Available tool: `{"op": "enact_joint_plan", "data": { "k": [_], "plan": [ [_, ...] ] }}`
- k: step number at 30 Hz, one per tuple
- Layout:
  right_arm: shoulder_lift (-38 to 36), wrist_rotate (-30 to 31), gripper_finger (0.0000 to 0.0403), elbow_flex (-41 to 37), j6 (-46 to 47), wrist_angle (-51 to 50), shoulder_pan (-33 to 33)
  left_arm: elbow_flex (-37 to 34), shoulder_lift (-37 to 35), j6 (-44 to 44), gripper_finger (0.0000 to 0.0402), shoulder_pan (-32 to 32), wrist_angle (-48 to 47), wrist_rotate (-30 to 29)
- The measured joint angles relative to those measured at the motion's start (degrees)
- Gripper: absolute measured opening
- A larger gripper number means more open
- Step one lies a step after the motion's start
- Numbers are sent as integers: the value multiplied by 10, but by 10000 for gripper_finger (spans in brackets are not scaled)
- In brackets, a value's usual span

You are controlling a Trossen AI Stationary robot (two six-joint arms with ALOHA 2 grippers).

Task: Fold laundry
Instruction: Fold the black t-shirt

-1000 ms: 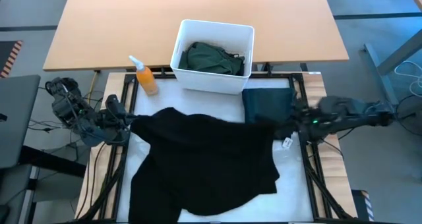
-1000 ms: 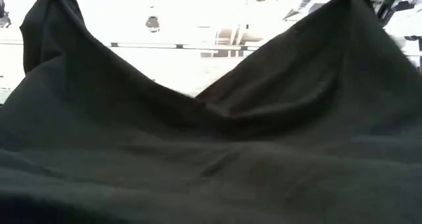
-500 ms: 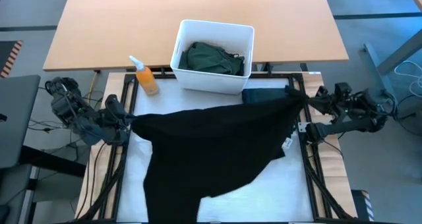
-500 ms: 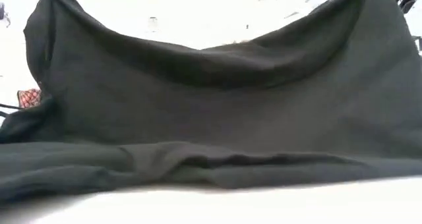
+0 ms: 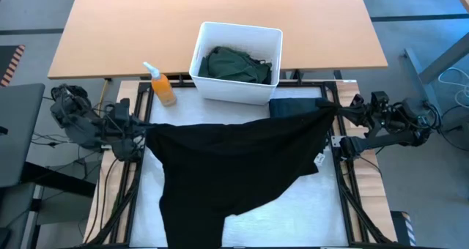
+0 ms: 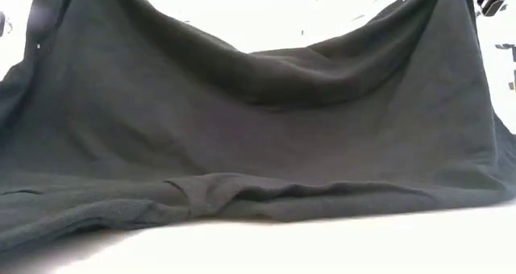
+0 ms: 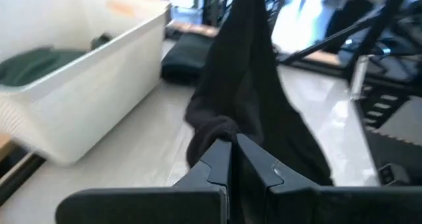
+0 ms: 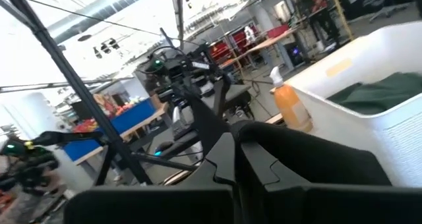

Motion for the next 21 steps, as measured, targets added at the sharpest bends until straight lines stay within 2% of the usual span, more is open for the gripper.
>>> {"op": "enact_joint_plan", "data": {
  "k": [4, 7, 10, 13, 16, 21],
  "plan": [
    [0, 48, 21, 0, -4, 9, 0, 0, -2, 56, 0, 0, 53, 4],
    [4, 104, 21, 0, -6, 25, 0, 0, -2, 44, 0, 0, 46, -13],
    [23, 155, 21, 0, 10, 36, 0, -8, -2, -26, 0, 0, 30, -65],
    [67, 180, 21, 0, 42, 44, 0, -23, -3, -151, 0, 7, 0, -92],
    [121, 197, 21, 0, 75, 52, 0, -46, -2, -257, 0, 21, -19, -81],
    [197, 207, 21, 6, 84, 50, -14, -90, -2, -311, 0, 43, -15, -42]
  ]
}}
